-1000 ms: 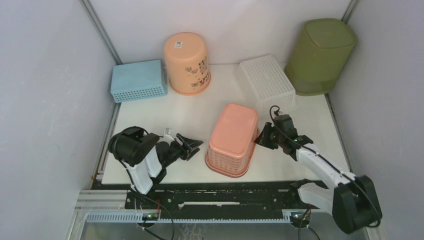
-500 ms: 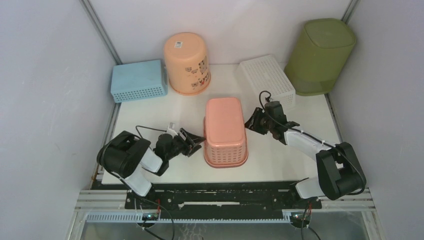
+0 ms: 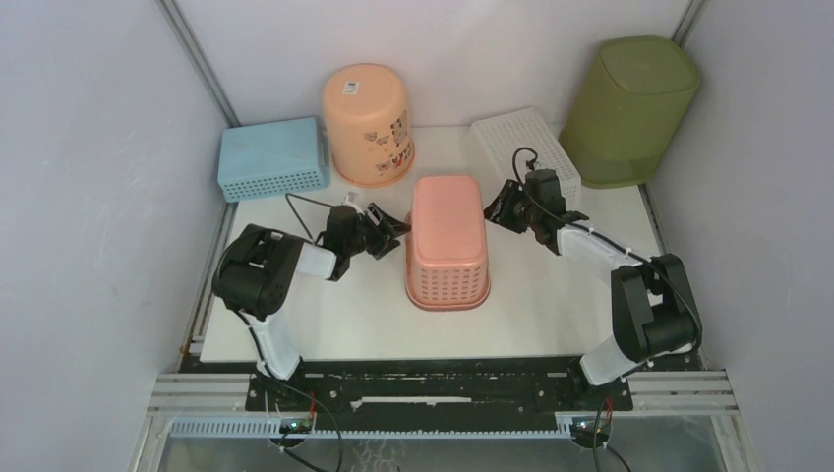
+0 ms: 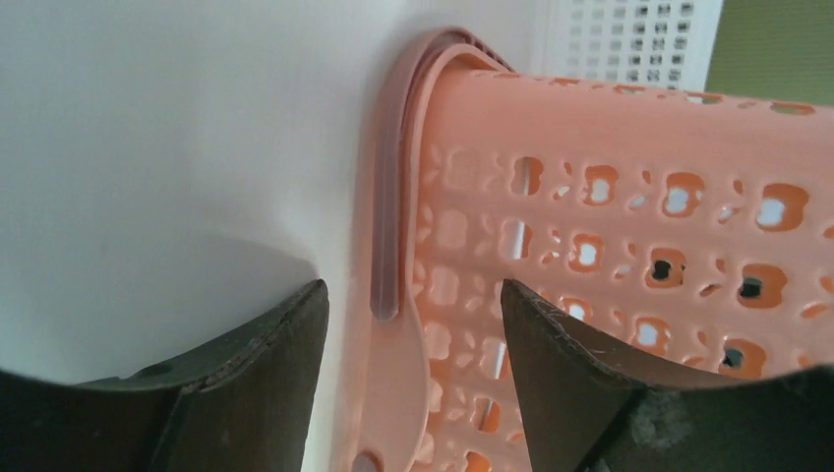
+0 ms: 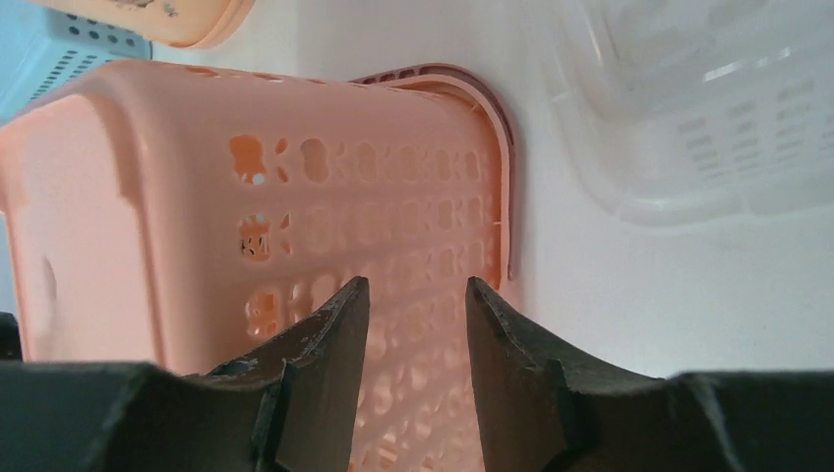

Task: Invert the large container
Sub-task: Move the container to the center of the board.

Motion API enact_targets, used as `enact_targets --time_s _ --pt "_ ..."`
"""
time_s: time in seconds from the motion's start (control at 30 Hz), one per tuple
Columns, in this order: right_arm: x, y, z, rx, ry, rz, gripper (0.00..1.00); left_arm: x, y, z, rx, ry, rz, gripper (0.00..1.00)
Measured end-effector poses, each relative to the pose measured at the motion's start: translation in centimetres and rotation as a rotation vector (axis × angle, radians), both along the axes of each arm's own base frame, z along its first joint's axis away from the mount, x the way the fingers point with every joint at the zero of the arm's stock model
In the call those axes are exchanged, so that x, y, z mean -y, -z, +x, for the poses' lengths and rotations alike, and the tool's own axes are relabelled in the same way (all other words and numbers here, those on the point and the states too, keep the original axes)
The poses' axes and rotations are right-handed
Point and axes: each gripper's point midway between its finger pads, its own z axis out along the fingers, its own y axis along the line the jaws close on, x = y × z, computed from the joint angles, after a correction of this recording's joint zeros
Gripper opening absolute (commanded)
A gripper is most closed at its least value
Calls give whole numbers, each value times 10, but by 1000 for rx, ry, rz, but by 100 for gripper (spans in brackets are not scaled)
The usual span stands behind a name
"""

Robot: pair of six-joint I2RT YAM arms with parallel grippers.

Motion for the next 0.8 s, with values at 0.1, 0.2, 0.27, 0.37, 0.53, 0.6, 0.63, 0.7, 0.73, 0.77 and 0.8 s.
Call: enact_targets --time_s 0.1,0.2,0.27,0.37,0.53,0.6,0.63,0.7,0.73,0.77,0.8 --pt "-1 5 13 -14 7 -7 51 2 -1 23 2 -12 32 71" --pt "-3 8 31 -17 10 -5 52 1 -2 47 4 -43 68 71" --pt "2 5 43 -16 14 14 55 -1 -7 58 11 -60 81 72" --pt "16 -10 56 10 33 43 58 -2 -21 60 25 -66 78 74" --pt "49 -65 50 102 71 62 61 -10 -72 48 89 -67 90 79" --pt "59 -92 43 157 82 61 59 -15 -96 44 142 -78 106 78" --pt "61 -104 38 183 81 59 57 -18 -103 44 161 -84 113 78" --pt "57 -124 23 234 58 61 51 -23 -108 43 180 -89 132 78" --pt "52 -130 11 251 38 62 48 -25 -106 42 177 -90 138 78" --pt "43 -132 -6 263 10 61 47 -27 -102 39 170 -91 148 78" --pt "31 -130 -25 269 -26 60 47 -31 -94 31 150 -89 161 78"
